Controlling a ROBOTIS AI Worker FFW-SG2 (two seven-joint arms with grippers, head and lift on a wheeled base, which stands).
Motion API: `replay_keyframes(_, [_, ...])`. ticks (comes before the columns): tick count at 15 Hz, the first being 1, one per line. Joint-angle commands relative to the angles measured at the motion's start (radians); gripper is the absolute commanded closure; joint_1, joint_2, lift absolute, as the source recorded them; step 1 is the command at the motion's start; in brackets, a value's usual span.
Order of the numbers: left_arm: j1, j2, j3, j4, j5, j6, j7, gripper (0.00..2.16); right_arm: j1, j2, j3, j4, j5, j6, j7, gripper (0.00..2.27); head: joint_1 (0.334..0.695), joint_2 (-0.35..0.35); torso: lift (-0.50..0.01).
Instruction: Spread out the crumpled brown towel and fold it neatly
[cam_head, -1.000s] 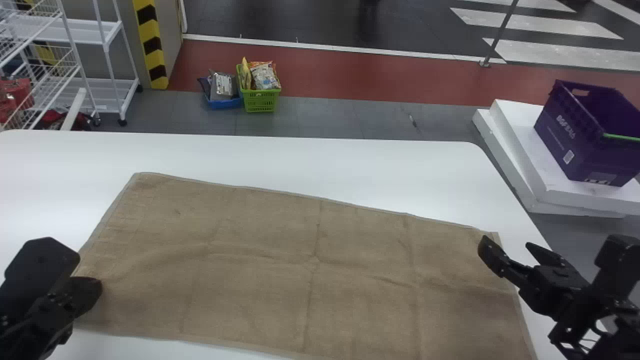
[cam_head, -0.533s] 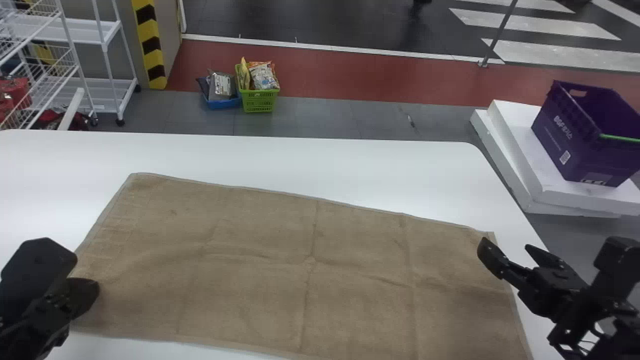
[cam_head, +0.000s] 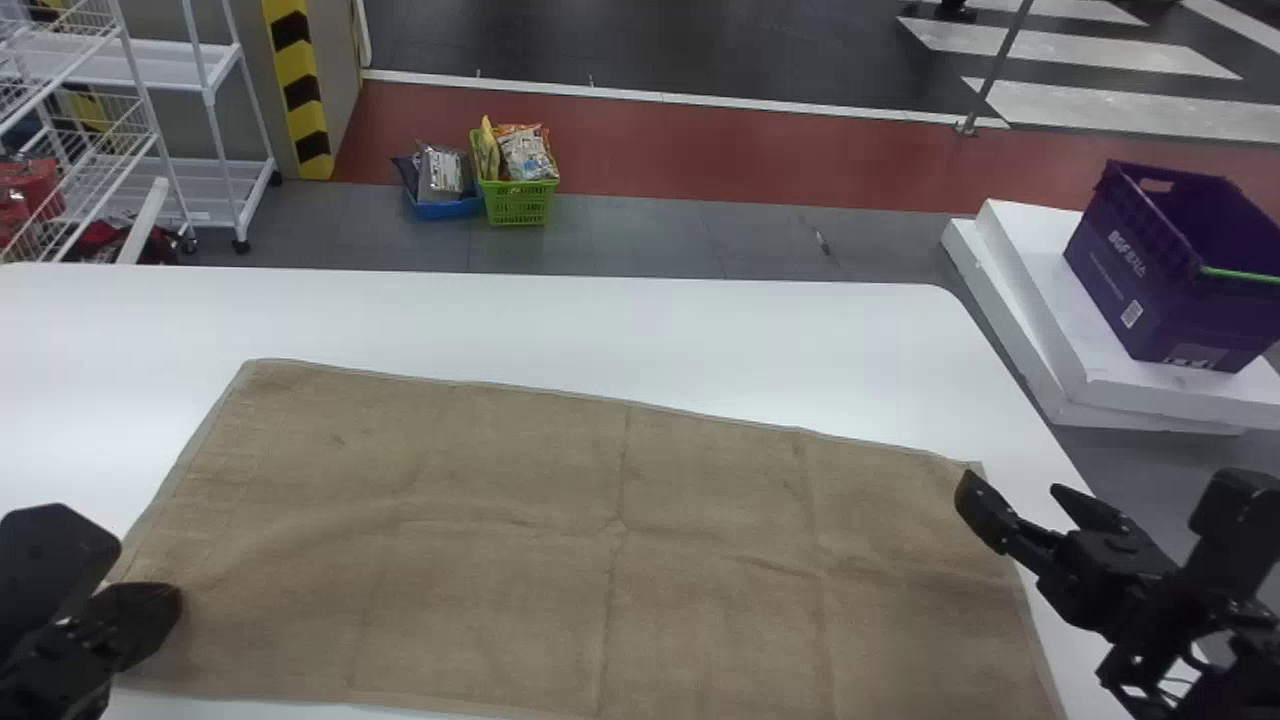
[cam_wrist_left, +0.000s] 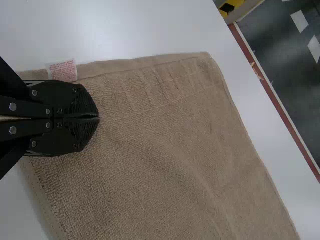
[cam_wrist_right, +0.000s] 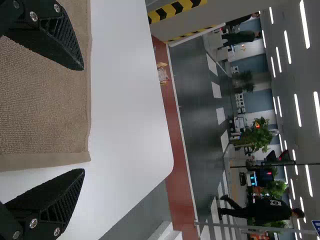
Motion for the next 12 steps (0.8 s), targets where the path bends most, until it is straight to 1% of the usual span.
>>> replay_keyframes(1, [0.031, 0.000, 0.038, -0.017, 0.015, -0.023, -0.009, 1.89, 0.002, 0.001, 0.000, 0.013, -0.004, -0.020, 0.000, 0.08, 0.695, -0.169, -0.128])
replay_keyframes(6, [0.110, -0.003, 0.122, -0.050, 0.067, -0.057, -0.026, 1.89, -0.005, 0.001, 0.026, 0.045, -0.005, -0.051, 0.000, 0.08, 0.695, -0.132, -0.128])
replay_keyframes(12, [0.209, -0.003, 0.171, -0.107, 0.107, -0.069, -0.034, 1.89, -0.025, 0.001, 0.063, 0.065, -0.001, -0.057, -0.002, 0.08, 0.695, -0.076, -0.128])
